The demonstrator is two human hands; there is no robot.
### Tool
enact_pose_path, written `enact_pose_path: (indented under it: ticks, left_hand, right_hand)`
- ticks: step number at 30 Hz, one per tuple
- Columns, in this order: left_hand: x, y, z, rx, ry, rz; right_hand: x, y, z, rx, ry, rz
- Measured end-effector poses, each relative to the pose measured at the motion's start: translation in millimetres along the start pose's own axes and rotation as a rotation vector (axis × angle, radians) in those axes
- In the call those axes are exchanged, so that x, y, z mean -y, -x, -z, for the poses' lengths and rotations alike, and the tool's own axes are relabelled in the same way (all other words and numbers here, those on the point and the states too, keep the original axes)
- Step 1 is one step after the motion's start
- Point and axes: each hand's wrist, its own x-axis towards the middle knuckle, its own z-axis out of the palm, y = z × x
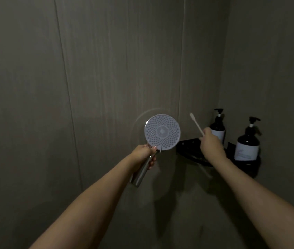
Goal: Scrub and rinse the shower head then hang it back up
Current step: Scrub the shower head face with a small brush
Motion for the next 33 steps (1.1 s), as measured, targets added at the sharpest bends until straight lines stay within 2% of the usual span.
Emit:
enact_pose_path:
  ticks: [2,3,5,7,9,12,16,18,21,23,24,26,29,31,33]
  left_hand:
    - [3,1,-7,0.005,-0.016,-0.001]
    - [4,2,-11,0.005,-0.015,-0.001]
    - [5,4,-22,0.002,-0.003,-0.004]
    - [5,8,-32,0.008,0.011,-0.006]
    - [4,13,-43,0.013,0.031,-0.013]
    - [0,23,-55,0.010,0.063,-0.040]
    - [-4,37,-59,0.026,0.087,-0.081]
    - [-4,42,-59,0.002,0.118,-0.099]
    - [-7,47,-62,-0.036,0.173,-0.107]
    - [-10,50,-66,-0.048,0.196,-0.108]
    - [-11,53,-68,-0.044,0.198,-0.114]
    - [-14,57,-71,-0.024,0.194,-0.125]
    - [-17,64,-71,-0.031,0.186,-0.133]
    - [-16,64,-71,-0.045,0.191,-0.133]
    - [-16,64,-71,-0.049,0.197,-0.133]
  right_hand:
    - [12,3,16,-0.090,-0.013,-0.005]
    - [20,4,25,-0.074,-0.044,-0.024]
    - [40,9,39,0.078,-0.076,0.035]
    - [64,19,46,0.211,0.015,0.176]
    - [83,30,44,0.220,0.078,0.203]
    - [92,40,39,0.203,0.134,0.113]
    - [63,41,69,0.052,0.061,-0.275]
    - [53,43,84,-0.005,0.053,-0.329]
    - [77,55,87,-0.014,0.189,-0.051]
    - [99,68,72,0.084,0.281,0.155]
    - [103,73,66,0.133,0.297,0.190]
    - [98,74,67,0.134,0.286,0.076]
    - [73,66,95,0.040,0.085,-0.306]
    - [69,63,104,-0.020,0.042,-0.314]
    - [86,66,99,-0.038,0.107,-0.147]
